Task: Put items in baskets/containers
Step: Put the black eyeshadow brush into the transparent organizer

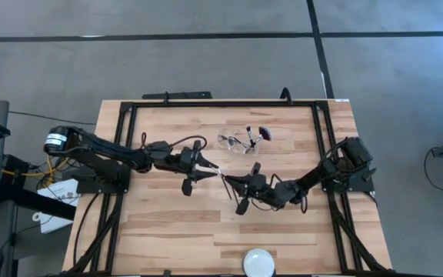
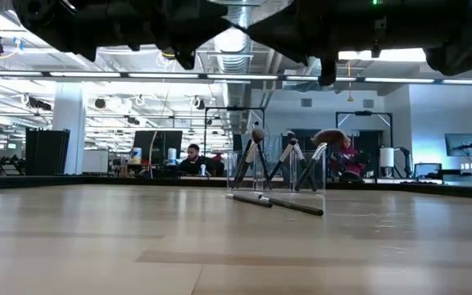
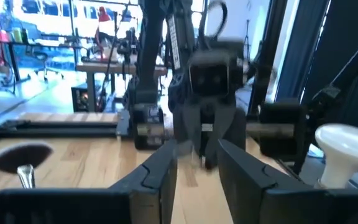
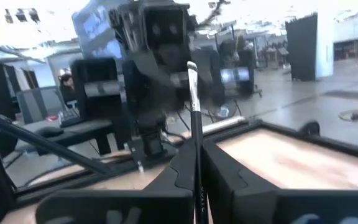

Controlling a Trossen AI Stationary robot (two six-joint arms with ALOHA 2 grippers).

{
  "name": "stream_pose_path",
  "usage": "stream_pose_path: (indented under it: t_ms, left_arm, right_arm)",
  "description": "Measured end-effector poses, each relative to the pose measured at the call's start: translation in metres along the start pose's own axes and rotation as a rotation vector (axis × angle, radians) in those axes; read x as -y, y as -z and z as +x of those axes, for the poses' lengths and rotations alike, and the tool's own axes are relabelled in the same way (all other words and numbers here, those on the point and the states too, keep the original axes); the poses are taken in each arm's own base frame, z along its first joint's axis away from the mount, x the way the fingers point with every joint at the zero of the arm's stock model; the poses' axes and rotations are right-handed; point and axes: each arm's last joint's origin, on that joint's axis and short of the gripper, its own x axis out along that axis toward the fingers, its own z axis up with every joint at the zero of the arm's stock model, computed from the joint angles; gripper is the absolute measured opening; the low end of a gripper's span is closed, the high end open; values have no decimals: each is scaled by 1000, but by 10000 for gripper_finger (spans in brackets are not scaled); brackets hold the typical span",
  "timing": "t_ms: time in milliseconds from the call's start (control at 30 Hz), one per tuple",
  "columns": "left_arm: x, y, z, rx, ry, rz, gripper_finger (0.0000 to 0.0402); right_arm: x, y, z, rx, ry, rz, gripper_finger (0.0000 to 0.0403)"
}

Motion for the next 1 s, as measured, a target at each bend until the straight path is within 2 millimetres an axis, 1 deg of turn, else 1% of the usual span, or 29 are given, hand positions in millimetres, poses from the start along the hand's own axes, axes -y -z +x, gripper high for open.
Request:
stream_pose_path:
  t_ms: [133,267,433,600,833,900,1000]
  left_arm:
    - [0,2,1,-5,0,0,111]
    - [0,-1,1,20,1,7,111]
    - [0,-1,1,26,-1,28,104]
    - [0,-4,1,56,0,35,82]
    - [0,-5,1,61,13,30,17]
    - [1,-5,1,60,18,32,19]
    - [0,-5,1,58,7,37,25]
  right_arm:
    - [-1,-4,0,30,-33,7,4]
    - [1,-4,2,30,-27,6,9]
    - [5,-4,5,31,-19,3,4]
    - [9,-4,10,35,-57,0,8]
    - [12,-4,12,40,-70,-9,12]
    - [12,-4,12,40,-67,-13,20]
    - [13,-5,13,43,-46,-30,44]
